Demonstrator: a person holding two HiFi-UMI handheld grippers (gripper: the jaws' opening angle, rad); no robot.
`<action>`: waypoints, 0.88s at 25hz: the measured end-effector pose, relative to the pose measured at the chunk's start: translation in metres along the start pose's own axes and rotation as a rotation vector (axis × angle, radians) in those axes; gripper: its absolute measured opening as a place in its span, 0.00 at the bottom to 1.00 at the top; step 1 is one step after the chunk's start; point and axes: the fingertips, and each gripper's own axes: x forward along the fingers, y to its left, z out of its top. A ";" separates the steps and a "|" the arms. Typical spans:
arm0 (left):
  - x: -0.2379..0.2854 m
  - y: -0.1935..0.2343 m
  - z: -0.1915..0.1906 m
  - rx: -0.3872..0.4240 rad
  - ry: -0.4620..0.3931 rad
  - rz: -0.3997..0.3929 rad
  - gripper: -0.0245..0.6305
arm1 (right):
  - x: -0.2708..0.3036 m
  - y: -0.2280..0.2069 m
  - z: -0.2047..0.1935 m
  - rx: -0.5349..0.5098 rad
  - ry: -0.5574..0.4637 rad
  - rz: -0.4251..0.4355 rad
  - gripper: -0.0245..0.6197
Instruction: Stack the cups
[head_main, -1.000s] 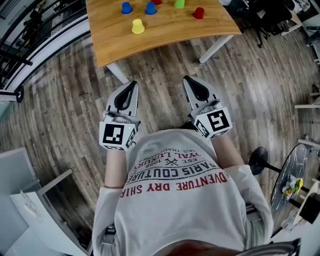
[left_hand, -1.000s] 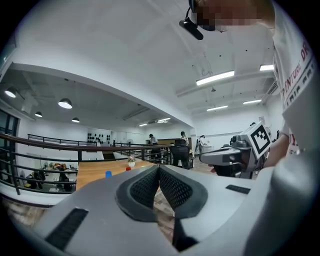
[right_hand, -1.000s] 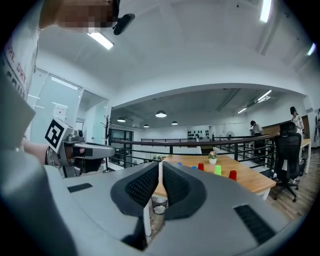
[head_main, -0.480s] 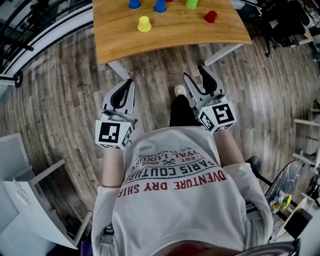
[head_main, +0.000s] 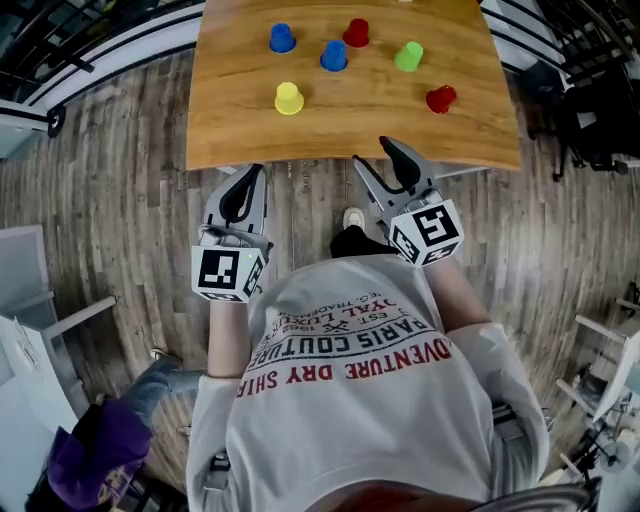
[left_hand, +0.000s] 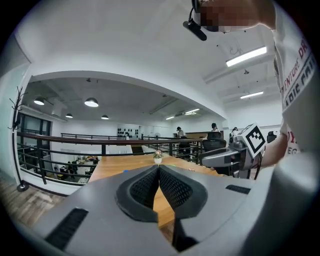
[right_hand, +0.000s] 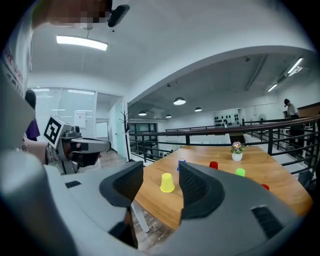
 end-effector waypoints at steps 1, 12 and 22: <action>0.017 -0.003 0.002 -0.003 0.003 0.015 0.06 | 0.006 -0.016 0.001 0.001 0.009 0.021 0.38; 0.119 0.009 -0.004 -0.021 0.086 0.132 0.06 | 0.088 -0.102 -0.015 0.002 0.133 0.201 0.38; 0.146 0.074 -0.028 -0.069 0.135 0.127 0.06 | 0.170 -0.066 -0.050 -0.030 0.274 0.306 0.39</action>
